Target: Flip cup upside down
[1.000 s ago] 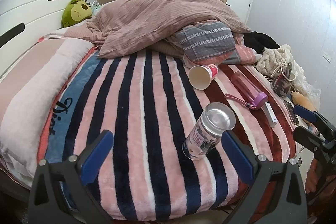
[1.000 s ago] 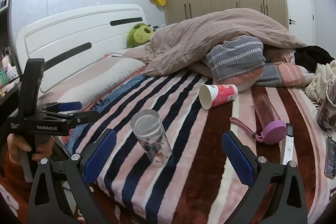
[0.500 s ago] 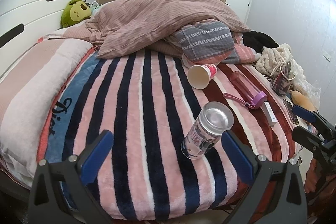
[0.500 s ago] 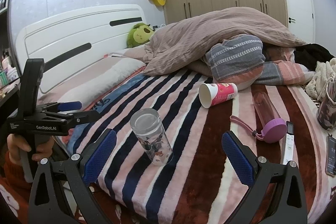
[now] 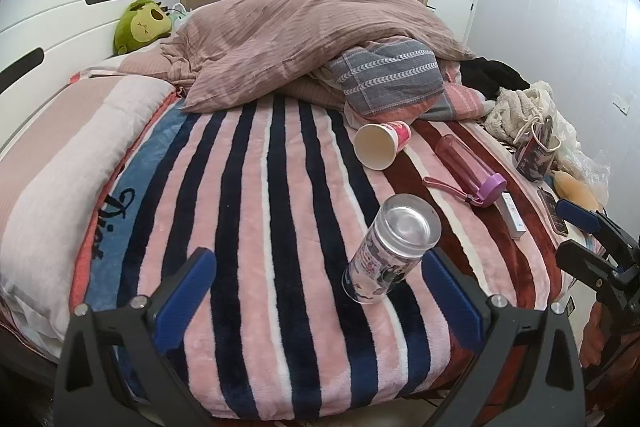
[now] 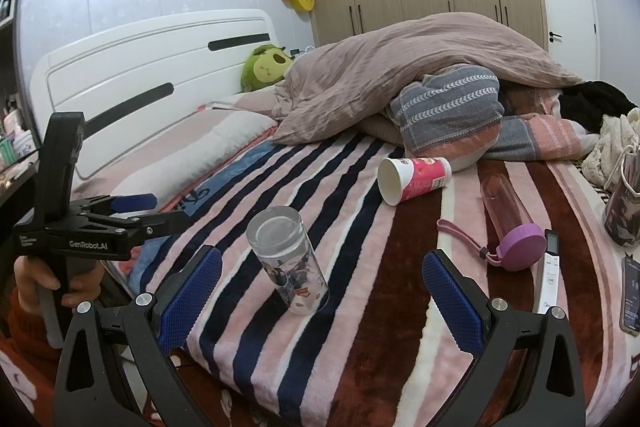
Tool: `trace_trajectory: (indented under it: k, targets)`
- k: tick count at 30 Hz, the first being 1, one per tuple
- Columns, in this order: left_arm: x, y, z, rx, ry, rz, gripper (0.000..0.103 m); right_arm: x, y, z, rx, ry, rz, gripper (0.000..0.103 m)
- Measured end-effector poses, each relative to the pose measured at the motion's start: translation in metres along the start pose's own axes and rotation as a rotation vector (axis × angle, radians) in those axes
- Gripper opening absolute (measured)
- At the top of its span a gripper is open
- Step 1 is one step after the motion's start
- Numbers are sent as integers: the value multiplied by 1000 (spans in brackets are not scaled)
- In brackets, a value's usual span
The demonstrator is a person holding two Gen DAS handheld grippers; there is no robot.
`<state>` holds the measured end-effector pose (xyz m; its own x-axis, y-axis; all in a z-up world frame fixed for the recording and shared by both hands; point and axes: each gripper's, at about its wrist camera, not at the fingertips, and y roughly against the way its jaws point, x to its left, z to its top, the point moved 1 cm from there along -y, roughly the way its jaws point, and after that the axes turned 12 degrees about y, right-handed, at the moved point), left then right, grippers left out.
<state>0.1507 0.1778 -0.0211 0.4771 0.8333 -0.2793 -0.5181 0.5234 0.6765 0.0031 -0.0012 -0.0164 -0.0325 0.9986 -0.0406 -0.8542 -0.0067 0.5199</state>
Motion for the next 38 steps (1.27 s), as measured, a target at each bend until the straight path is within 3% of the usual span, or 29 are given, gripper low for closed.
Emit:
trace_trajectory:
  k: [38]
  targets:
    - [-3, 3, 1, -6, 0, 1, 102, 2, 1, 2, 5, -1, 7, 101]
